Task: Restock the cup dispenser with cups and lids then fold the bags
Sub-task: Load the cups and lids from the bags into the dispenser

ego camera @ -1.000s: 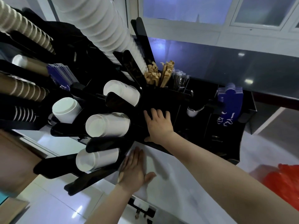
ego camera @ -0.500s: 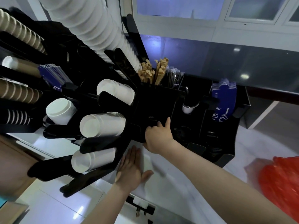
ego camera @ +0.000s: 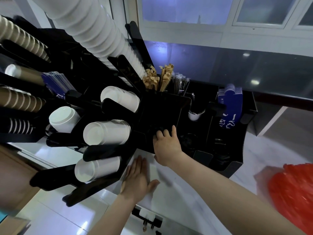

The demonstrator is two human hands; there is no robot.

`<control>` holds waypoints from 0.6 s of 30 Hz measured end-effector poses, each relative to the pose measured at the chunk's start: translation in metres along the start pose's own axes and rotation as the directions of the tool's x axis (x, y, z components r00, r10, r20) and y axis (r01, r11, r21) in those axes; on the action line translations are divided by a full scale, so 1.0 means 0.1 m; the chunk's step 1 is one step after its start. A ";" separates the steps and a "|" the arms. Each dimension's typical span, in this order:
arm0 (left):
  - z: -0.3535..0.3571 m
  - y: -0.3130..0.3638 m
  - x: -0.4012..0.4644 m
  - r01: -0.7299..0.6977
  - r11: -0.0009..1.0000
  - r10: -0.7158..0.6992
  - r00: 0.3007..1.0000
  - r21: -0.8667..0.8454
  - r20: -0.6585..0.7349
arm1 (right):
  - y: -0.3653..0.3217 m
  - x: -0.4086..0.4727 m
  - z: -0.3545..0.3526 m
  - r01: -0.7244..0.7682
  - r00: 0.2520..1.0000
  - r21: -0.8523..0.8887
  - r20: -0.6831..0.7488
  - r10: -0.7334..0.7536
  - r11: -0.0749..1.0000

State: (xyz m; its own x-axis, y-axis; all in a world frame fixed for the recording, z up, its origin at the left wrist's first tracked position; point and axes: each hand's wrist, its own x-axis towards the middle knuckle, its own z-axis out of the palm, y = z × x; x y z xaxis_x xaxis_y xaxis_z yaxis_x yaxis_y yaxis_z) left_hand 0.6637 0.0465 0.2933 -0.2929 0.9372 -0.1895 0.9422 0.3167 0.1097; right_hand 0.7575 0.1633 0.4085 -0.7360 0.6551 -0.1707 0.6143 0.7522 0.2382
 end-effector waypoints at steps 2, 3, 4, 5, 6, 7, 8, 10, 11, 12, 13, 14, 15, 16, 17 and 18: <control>0.01 0.00 0.00 -0.001 1.000 0.001 1.000 0.007 -0.013 | -0.04 0.02 -0.06 -0.028 0.999 0.006 0.042 0.028 1.000; 0.01 0.00 -0.01 -0.004 1.000 0.005 1.000 0.013 -0.024 | -0.05 0.05 -0.11 -0.046 0.996 0.019 0.077 0.044 0.999; 0.02 0.00 -0.01 -0.008 1.000 0.008 0.999 0.014 -0.032 | -0.05 0.07 -0.15 -0.061 0.992 0.026 0.111 0.058 0.998; 0.02 0.00 -0.01 -0.009 1.000 0.009 0.999 0.014 -0.034 | -0.04 0.10 -0.17 -0.071 0.989 0.023 0.132 0.068 0.997; 0.02 0.00 -0.02 -0.008 1.000 0.009 0.999 0.017 -0.034 | -0.03 0.11 -0.19 -0.078 0.987 0.016 0.142 0.074 0.997; 0.01 0.00 -0.01 -0.006 1.000 0.007 0.999 0.023 -0.033 | -0.02 0.12 -0.19 -0.080 0.987 0.007 0.144 0.079 0.997; 0.01 0.00 -0.01 -0.005 1.000 0.006 1.000 0.025 -0.031 | -0.01 0.12 -0.18 -0.081 0.987 -0.002 0.141 0.080 0.997; 0.00 0.00 -0.02 -0.002 1.000 0.002 1.000 0.019 -0.028 | 0.01 0.10 -0.16 -0.078 0.990 -0.006 0.118 0.078 0.997; -0.01 0.01 -0.02 0.001 1.000 -0.001 1.000 0.014 -0.026 | 0.01 0.10 -0.15 -0.076 0.992 -0.004 0.104 0.076 0.997; -0.02 0.01 -0.02 0.003 1.000 -0.003 1.000 0.010 -0.020 | 0.00 0.10 -0.14 -0.075 0.992 -0.002 0.099 0.075 0.997; -0.04 0.02 -0.02 0.005 1.000 -0.005 1.000 0.006 -0.013 | 0.00 0.11 -0.15 -0.078 0.992 0.004 0.103 0.078 0.997; -0.05 0.03 -0.02 0.006 1.000 -0.006 1.000 0.000 -0.006 | 0.00 0.12 -0.17 -0.084 0.990 0.014 0.113 0.082 0.996; -0.07 0.04 -0.02 0.006 1.000 -0.006 1.000 -0.006 0.002 | 0.00 0.15 -0.18 -0.090 0.988 0.024 0.124 0.086 0.996; -0.08 0.05 -0.02 0.007 1.000 -0.007 1.000 -0.012 0.010 | 0.01 0.17 -0.20 -0.092 0.987 0.032 0.136 0.087 0.995; -0.10 0.06 -0.02 0.009 1.000 -0.009 1.000 -0.016 0.017 | 0.03 0.19 -0.22 -0.090 0.986 0.037 0.147 0.083 0.995; -0.11 0.06 -0.02 0.011 1.000 -0.011 1.000 -0.017 0.020 | 0.04 0.20 -0.22 -0.083 0.986 0.042 0.151 0.075 0.996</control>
State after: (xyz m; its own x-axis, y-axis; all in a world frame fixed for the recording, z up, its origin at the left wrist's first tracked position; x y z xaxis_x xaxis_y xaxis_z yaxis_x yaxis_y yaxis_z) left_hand 0.6683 0.0478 0.3053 -0.2998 0.9305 -0.2102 0.9360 0.3295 0.1238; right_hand 0.7390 0.1776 0.4273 -0.6361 0.7130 -0.2949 0.6845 0.6979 0.2108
